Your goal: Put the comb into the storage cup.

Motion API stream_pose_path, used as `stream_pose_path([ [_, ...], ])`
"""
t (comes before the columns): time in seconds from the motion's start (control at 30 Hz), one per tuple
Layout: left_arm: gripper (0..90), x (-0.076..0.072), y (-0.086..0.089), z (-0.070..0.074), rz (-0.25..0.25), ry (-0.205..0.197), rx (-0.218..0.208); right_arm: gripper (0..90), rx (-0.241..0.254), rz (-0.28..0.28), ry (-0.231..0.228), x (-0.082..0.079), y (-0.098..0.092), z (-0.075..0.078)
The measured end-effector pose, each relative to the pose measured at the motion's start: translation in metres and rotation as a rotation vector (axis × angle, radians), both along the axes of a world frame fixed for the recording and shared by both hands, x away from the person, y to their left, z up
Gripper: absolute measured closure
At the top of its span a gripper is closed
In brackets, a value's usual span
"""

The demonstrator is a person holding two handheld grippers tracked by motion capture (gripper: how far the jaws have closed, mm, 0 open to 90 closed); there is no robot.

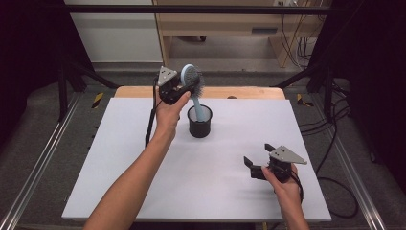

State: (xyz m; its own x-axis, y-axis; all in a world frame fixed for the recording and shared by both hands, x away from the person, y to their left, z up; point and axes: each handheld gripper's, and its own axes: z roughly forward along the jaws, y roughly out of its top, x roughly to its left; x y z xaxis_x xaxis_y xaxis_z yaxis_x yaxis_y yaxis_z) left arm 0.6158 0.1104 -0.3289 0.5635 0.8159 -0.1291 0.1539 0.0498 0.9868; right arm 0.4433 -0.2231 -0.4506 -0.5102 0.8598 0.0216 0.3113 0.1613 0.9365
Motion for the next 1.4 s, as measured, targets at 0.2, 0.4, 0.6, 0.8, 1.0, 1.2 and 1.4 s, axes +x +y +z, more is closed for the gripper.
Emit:
stream_pose_path([
  [0.2, 51.6, 0.000, -0.004, -0.006, -0.003, 0.005, 0.018, 6.7, -0.003, 0.009, -0.001, 0.000, 0.002, 0.000],
  [0.4, 51.5, 0.001, -0.005, -0.011, -0.003, 0.014, 0.021, 6.7, -0.004, 0.009, 0.003, 0.000, 0.001, 0.000],
  [0.6, 51.5, 0.001, -0.006, -0.017, -0.002, 0.020, 0.020, 6.6, -0.008, 0.013, 0.005, 0.000, 0.002, -0.001],
  [0.8, 51.4, 0.003, -0.005, -0.023, 0.003, 0.033, 0.017, 6.6, -0.012, 0.019, 0.006, 0.000, 0.003, -0.001],
  [1.0, 51.3, 0.003, -0.006, -0.025, 0.007, 0.035, 0.017, 6.7, -0.011, 0.021, 0.006, 0.000, 0.003, -0.001],
  [1.2, 51.2, 0.003, -0.008, -0.026, 0.008, 0.037, 0.011, 6.6, -0.016, 0.023, 0.006, -0.001, 0.003, -0.001],
  [1.4, 51.1, 0.003, -0.010, -0.031, 0.007, 0.043, -0.004, 6.6, -0.019, 0.024, 0.007, 0.000, 0.004, -0.001],
])
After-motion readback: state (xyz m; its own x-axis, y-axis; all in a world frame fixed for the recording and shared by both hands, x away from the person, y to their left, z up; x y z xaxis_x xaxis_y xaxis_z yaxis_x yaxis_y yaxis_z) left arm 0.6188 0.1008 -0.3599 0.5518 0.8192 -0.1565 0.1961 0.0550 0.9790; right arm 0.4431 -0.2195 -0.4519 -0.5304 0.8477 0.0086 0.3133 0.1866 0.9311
